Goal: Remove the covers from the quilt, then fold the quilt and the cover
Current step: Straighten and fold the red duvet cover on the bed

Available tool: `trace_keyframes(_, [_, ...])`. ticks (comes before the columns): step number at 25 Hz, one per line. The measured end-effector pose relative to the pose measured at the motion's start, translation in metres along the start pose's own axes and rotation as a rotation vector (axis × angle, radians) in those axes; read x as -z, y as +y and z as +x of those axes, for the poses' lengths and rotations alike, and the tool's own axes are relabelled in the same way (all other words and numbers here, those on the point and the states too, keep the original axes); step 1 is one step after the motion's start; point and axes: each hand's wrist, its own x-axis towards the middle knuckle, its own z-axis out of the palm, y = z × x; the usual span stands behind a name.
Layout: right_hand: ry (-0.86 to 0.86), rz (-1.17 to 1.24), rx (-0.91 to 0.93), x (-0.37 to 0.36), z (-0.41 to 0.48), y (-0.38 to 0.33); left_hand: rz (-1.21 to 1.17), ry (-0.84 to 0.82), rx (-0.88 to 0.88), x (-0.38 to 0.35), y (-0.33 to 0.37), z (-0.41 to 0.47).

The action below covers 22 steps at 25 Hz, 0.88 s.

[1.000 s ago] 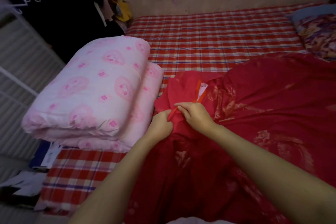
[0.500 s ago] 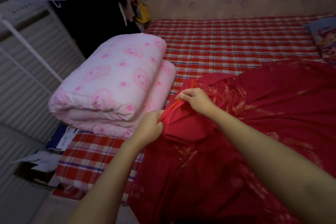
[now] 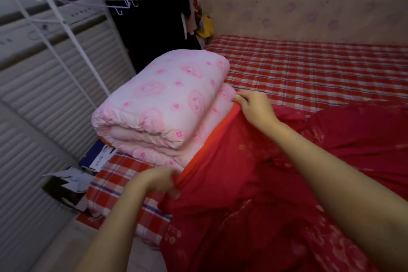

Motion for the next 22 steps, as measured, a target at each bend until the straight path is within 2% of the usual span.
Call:
trace_keyframes(2, [-0.033,0.007,0.273,0.004,-0.006,-0.057,-0.342,0.416,-0.244,0.011,0.051,0.005])
trace_keyframes(4, [-0.065,-0.054,0.423,0.001,-0.016,-0.088,-0.390,0.787,-0.312,0.025,0.099,0.009])
trace_keyframes(5, [-0.064,-0.044,0.383,0.002,-0.015,-0.089,-0.359,0.854,-0.298,0.028,0.111,0.014])
trace_keyframes(9, [-0.108,0.300,-0.185,-0.005,-0.011,-0.019,-0.005,0.808,-0.187,0.032,0.100,0.014])
trace_keyframes(11, [-0.062,0.376,-0.415,-0.010,-0.016,0.015,0.038,0.844,-0.265,0.028,0.096,0.006])
trace_keyframes(12, [-0.038,0.379,-0.448,-0.010,-0.017,0.025,-0.008,0.883,-0.339,0.027,0.098,0.003])
trace_keyframes(14, [0.027,0.280,-0.363,-0.004,-0.012,0.032,-0.161,0.918,-0.435,0.026,0.101,-0.001])
trace_keyframes(18, [0.191,0.153,-0.174,0.020,0.007,0.021,-0.361,0.851,-0.422,0.036,0.095,-0.004])
trace_keyframes(20, [0.195,0.136,-0.134,0.022,0.012,0.030,-0.450,0.730,-0.417,0.036,0.095,-0.003])
trace_keyframes(22, [0.157,0.246,-0.196,0.024,0.010,0.043,-0.500,0.503,-0.470,0.033,0.095,-0.006])
